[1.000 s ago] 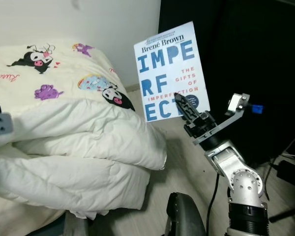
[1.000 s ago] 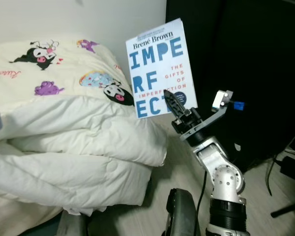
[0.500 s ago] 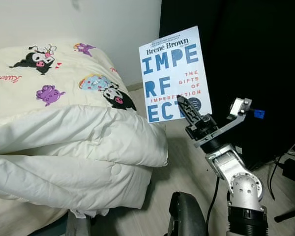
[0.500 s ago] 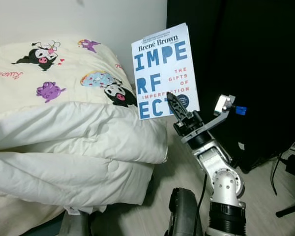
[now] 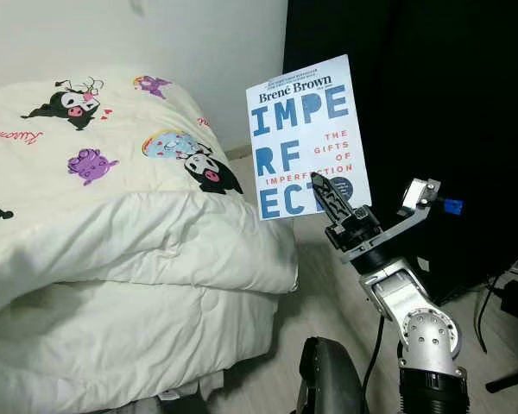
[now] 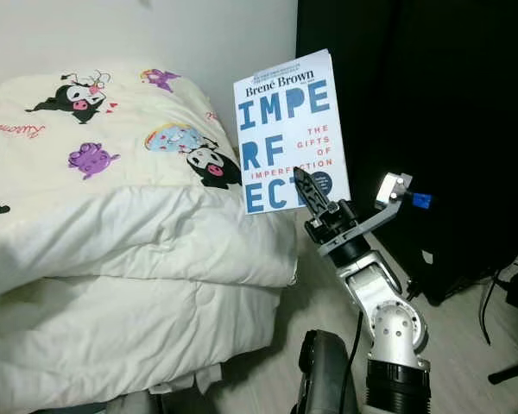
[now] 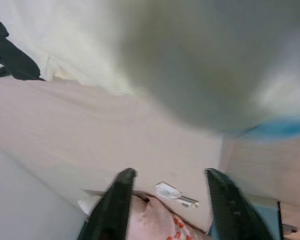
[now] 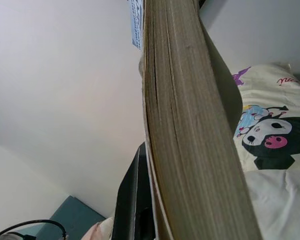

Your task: Clean up the room

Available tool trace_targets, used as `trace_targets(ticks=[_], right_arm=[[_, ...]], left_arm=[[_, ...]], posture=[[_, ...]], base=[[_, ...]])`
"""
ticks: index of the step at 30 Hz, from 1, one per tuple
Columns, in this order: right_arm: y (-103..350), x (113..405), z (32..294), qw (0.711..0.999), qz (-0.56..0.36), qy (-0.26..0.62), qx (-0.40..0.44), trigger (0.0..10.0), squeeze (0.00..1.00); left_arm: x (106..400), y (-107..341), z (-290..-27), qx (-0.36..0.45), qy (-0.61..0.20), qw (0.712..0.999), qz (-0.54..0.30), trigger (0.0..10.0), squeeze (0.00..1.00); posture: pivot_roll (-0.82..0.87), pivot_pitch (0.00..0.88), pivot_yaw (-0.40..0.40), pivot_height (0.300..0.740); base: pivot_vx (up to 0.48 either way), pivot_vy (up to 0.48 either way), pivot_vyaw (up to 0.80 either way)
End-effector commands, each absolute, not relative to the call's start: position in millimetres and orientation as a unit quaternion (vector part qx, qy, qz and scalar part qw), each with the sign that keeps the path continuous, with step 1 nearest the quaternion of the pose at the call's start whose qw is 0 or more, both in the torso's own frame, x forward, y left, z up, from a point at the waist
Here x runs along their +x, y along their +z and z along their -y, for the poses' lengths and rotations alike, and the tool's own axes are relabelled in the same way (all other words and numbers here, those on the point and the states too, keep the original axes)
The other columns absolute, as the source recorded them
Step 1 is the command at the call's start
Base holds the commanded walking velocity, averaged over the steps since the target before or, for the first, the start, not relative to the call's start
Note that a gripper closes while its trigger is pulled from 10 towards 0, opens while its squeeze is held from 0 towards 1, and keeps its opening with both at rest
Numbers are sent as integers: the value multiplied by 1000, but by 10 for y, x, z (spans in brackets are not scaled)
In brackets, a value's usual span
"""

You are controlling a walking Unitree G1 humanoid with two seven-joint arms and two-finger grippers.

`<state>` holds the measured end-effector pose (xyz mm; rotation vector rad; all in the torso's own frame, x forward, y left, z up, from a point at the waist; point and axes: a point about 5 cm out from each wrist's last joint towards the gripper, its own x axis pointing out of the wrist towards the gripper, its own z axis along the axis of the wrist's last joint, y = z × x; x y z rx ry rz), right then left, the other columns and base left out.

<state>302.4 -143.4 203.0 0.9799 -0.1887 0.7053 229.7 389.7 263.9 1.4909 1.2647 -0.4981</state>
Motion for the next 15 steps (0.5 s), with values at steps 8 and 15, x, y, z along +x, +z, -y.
trace_targets(ticks=[8,15], right_arm=[[2113,3006,1464,815,108,338,457,0,0],[2160,3033,1455,816,113,341,453,0,0]], left_arm=[[2394,2911,-3055,576,-395,636,-328,10000,1000],[2636,2913,-2187,361,-516,776,37,10000,0]], posture=[[149,117,-27,542],[133,106,-29,542]], base=[[0,0,0],[0,0,0]])
